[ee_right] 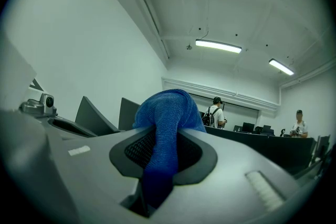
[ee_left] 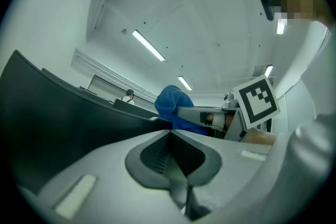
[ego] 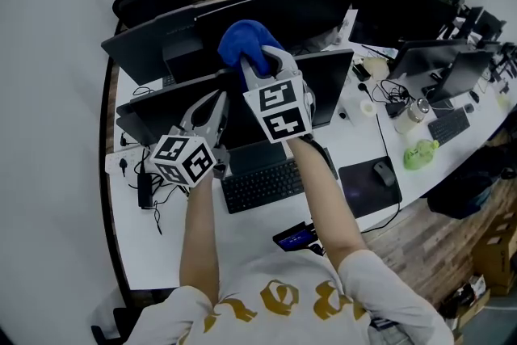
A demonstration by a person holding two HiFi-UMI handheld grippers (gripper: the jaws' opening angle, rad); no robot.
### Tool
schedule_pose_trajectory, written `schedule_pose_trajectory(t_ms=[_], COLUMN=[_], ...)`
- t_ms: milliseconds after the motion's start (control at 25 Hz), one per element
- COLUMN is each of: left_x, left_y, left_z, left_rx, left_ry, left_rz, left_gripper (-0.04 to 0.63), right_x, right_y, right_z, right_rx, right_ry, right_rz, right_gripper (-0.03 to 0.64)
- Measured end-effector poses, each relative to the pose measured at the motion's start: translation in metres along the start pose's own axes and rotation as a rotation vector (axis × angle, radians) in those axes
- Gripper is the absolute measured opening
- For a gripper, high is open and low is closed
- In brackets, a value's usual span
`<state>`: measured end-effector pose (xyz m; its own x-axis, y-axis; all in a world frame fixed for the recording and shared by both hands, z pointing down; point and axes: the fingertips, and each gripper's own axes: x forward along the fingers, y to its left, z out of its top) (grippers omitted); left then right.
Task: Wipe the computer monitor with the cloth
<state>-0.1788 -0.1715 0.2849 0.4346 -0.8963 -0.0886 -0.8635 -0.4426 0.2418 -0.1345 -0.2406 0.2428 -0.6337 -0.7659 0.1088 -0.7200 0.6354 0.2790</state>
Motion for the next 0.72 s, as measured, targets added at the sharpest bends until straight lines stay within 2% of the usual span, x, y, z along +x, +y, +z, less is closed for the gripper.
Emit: schedule_pose_trajectory(t_ms=[720], left_x=[0.024], left_y=[-0.026], left_z=[-0.014], left_rx=[0.019], left_ry=[0.036], left_rz=[-0.015], left_gripper=[0.0], right_x=[-0.014], right_y=[-0.048], right_z=[-0.021], right_rx=[-0.014], right_ry=[0.007], right_rz=[-0.059], right_gripper=[0.11])
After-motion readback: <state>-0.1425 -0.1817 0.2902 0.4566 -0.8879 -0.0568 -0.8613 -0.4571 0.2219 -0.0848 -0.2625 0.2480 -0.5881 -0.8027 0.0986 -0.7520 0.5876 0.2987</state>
